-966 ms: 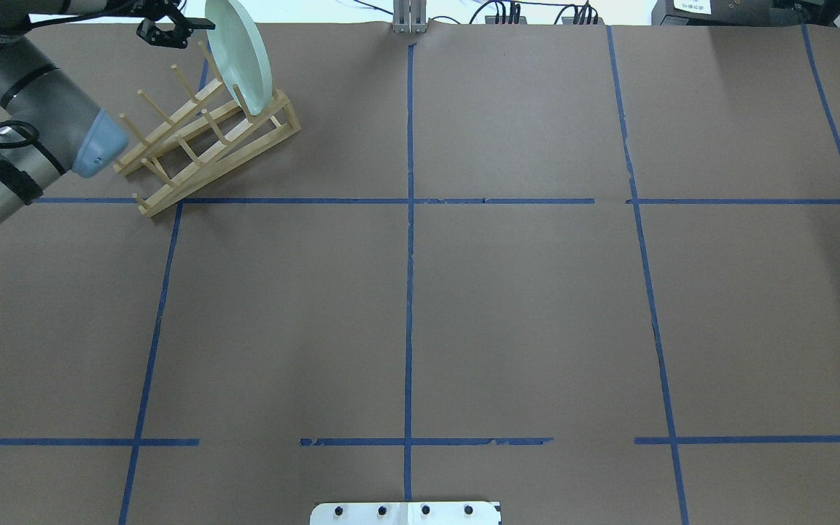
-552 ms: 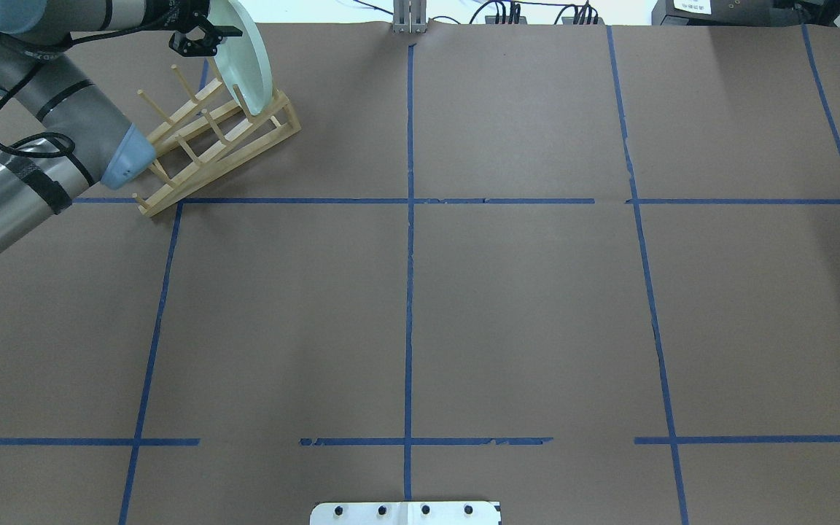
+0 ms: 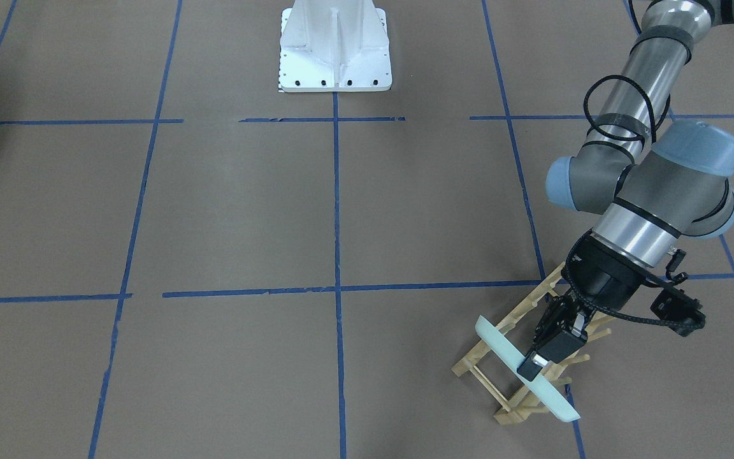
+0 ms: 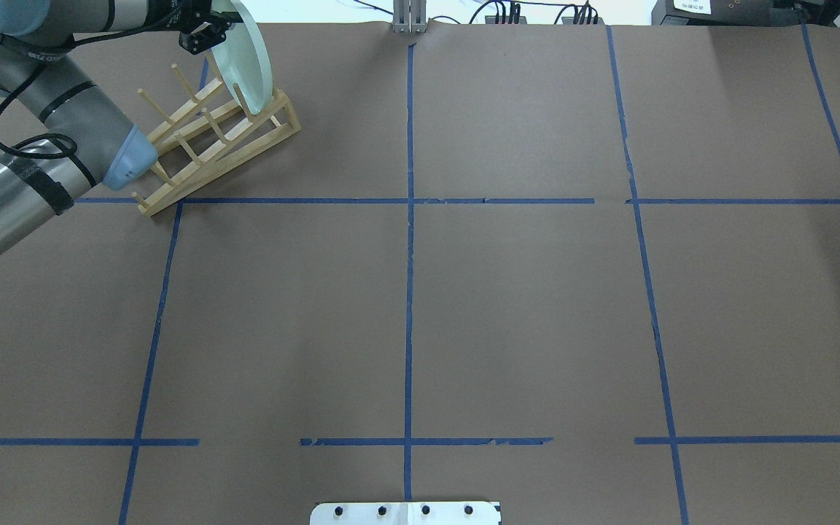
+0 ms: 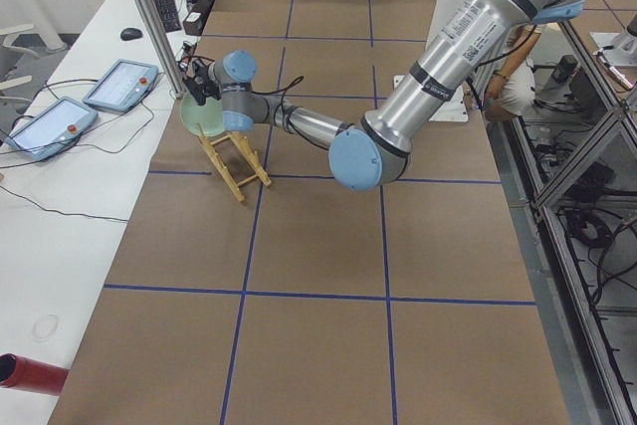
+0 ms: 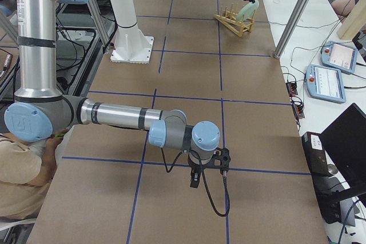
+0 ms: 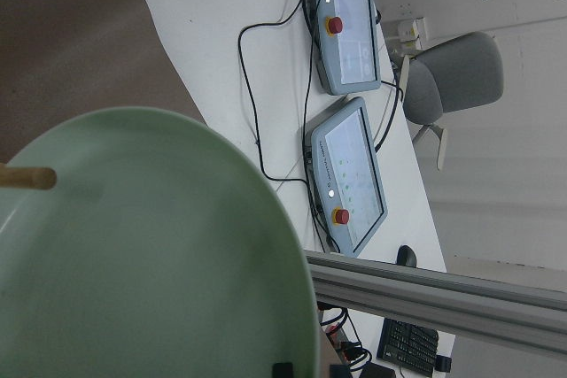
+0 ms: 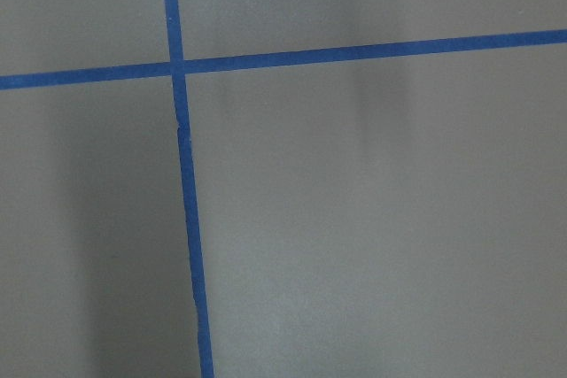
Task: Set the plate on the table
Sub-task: 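Close the left gripper on the top rim of the green plate, then lift the green plate up out of the wooden rack with the left gripper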
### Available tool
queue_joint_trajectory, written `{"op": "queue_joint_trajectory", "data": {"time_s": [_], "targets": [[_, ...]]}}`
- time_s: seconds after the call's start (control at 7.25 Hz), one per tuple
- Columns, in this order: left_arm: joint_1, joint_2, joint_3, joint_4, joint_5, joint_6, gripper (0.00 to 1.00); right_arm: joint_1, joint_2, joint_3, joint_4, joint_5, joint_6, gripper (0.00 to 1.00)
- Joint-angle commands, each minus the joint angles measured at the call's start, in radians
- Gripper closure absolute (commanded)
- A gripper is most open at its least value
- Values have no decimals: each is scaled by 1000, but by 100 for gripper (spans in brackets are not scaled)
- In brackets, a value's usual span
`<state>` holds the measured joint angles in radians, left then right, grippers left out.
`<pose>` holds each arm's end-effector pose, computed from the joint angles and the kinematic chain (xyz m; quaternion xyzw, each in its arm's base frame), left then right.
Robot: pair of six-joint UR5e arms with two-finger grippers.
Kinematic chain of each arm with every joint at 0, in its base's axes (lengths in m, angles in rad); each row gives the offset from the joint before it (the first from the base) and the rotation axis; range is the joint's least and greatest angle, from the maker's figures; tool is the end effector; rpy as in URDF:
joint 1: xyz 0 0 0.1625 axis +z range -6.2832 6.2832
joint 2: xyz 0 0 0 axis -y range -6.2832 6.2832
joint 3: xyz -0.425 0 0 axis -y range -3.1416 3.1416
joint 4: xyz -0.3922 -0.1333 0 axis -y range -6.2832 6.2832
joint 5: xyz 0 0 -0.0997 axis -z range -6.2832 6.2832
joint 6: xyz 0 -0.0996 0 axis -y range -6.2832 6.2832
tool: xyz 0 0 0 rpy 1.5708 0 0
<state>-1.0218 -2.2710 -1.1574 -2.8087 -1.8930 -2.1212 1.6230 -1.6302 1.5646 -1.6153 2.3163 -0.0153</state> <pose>0.3040 -0.6920 0.2813 0.0464 0.6899 -0.4268 0.5828 0.0895 -0.4531 0.6962 -0.0389 -0.3652 0.0372 0.9294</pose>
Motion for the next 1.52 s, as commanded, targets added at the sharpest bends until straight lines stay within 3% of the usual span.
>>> {"op": "queue_joint_trajectory", "data": {"time_s": [0.0,0.28,0.41,0.69,0.83,1.1,1.38], "targets": [[-64,20,-167,111,-14,21,100,0,1,0,0,0,0,0],[-69,25,-392,419,-60,15,100,0,0,0,0,0,0,0],[-41,21,-483,633,-57,20,100,0,0,0,0,0,0,0],[148,5,-591,1036,-26,157,100,0,0,0,0,0,0,0],[228,-33,-593,1231,-24,255,100,0,0,0,0,0,0,0],[380,-54,-550,1470,-23,369,100,0,0,0,0,0,0,0],[477,-117,-378,1493,-12,403,100,0,0,0,0,0,0,0]]}}
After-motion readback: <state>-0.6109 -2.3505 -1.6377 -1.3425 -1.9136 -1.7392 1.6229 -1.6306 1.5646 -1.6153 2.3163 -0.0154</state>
